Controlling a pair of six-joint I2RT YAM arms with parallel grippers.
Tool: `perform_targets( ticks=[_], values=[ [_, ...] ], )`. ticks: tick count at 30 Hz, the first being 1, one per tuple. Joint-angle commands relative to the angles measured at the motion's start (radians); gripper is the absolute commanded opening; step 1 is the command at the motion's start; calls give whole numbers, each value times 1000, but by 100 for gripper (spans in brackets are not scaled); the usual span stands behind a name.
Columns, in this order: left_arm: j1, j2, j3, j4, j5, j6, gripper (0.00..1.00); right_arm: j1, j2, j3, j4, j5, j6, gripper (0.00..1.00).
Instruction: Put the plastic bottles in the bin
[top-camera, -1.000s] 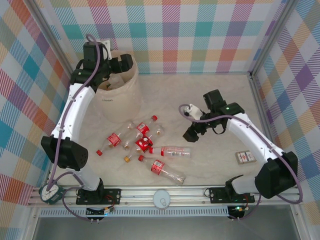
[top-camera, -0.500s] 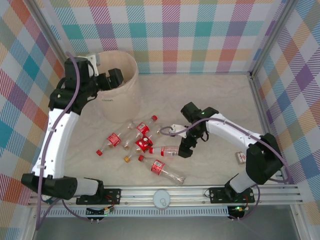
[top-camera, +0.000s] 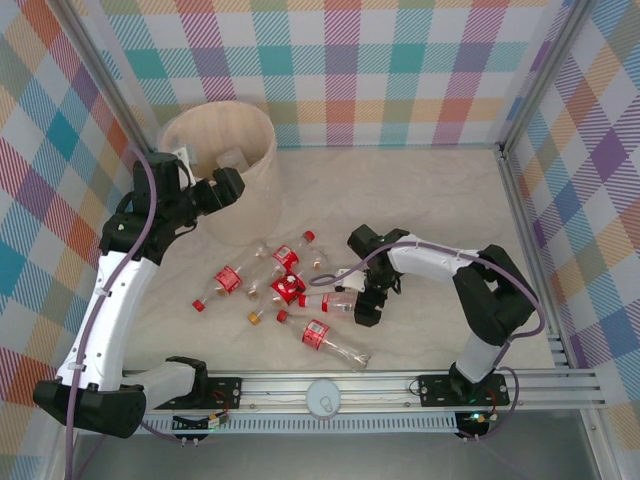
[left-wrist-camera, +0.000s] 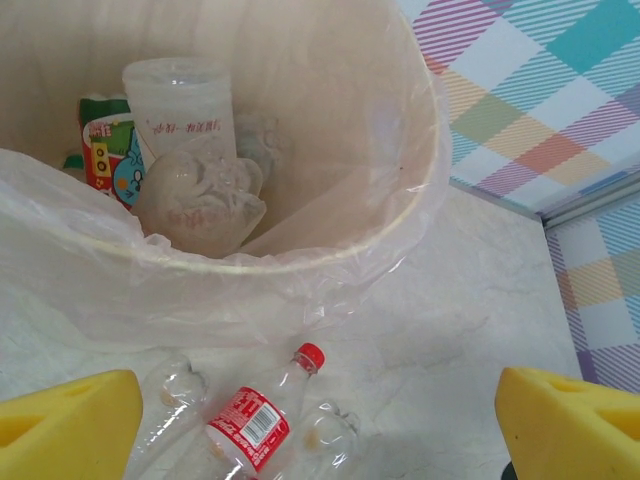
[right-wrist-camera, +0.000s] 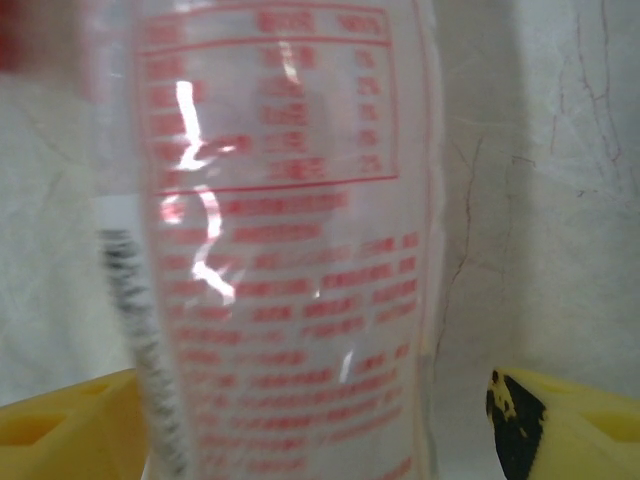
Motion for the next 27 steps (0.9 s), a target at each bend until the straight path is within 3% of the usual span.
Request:
perform_targets(
  ticks=[1, 20, 27],
  values=[
    [-4, -15, -3, 49, 6, -35, 90, 6, 23, -4, 56, 21, -29, 85],
    [-4, -1, -11, 99, -16, -85, 85, 6, -54, -29, 3, 67, -19, 53],
    [-4, 1, -12, 109, -2, -97, 86, 2, -139, -10, -96, 107, -6, 53]
  ],
)
